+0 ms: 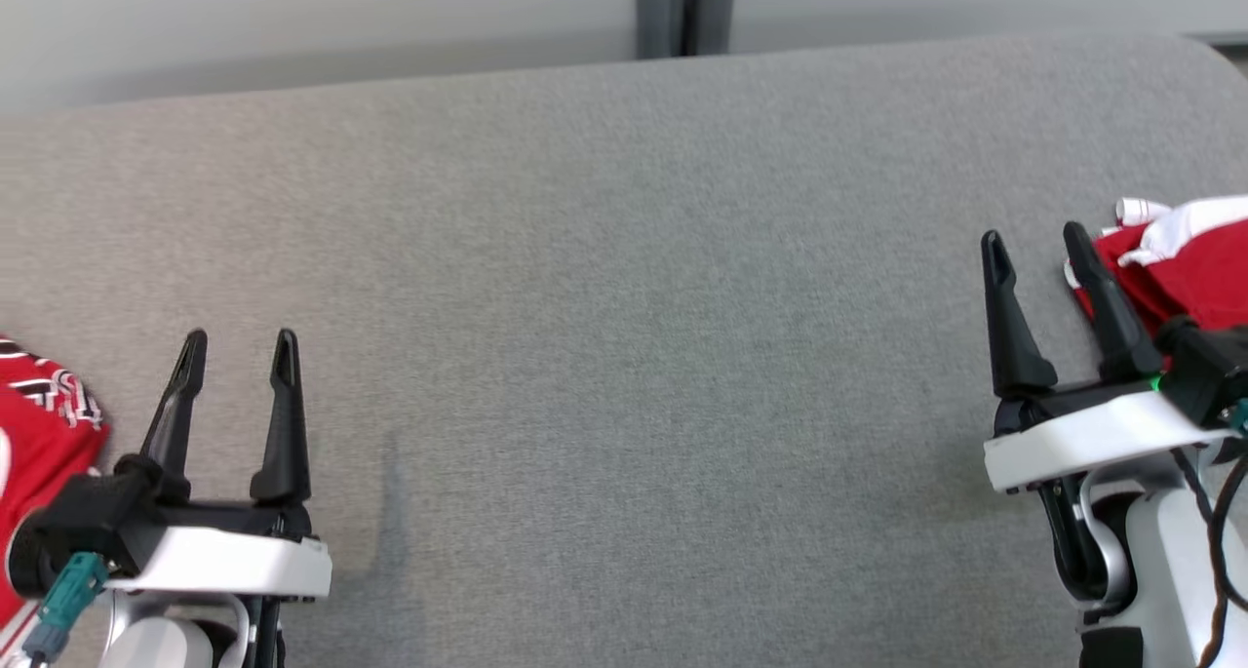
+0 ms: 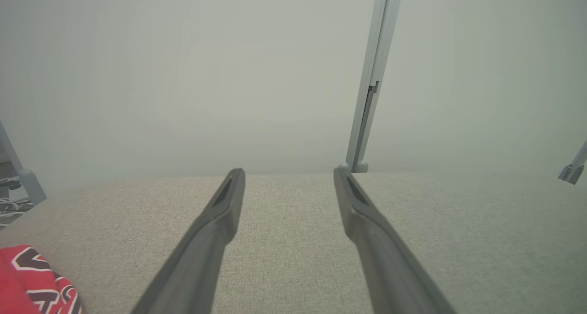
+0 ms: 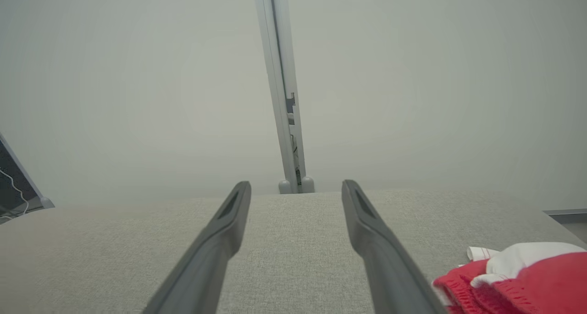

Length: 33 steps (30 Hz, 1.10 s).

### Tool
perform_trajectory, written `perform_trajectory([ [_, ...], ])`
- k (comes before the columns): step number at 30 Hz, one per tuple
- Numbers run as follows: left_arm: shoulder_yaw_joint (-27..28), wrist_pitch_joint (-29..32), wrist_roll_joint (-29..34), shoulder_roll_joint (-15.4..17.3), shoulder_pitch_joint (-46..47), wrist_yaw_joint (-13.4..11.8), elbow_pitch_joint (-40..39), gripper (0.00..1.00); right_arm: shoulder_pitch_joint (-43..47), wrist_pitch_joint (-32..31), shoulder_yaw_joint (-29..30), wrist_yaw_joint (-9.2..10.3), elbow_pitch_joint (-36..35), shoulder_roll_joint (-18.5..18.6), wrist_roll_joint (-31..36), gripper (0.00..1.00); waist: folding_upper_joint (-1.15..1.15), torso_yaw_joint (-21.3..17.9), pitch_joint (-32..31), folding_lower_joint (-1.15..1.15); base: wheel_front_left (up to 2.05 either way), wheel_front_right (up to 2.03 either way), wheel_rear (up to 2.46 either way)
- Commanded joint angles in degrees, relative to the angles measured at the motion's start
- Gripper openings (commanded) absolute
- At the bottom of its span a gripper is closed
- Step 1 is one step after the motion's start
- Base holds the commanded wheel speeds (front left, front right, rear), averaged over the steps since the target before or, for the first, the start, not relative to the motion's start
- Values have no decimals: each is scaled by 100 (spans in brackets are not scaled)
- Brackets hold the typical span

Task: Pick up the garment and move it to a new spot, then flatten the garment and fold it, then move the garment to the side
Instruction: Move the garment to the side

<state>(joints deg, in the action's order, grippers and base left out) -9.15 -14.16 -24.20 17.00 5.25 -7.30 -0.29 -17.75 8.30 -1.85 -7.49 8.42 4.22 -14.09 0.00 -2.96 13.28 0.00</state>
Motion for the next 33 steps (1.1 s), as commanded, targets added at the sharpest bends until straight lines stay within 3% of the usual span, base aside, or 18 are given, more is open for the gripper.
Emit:
perform_trajectory([
  [1, 12, -32, 9, 1, -119, 9, 39, 100, 152, -47, 44, -2, -16, 17, 43, 100, 0, 183, -264, 0, 0, 0, 0],
  [33, -179, 194, 73, 129, -955, -271, 97, 100, 1614, -730, 291, -2, -858, -32, 362, 100, 0, 263, -1231, 0, 0, 0, 0],
])
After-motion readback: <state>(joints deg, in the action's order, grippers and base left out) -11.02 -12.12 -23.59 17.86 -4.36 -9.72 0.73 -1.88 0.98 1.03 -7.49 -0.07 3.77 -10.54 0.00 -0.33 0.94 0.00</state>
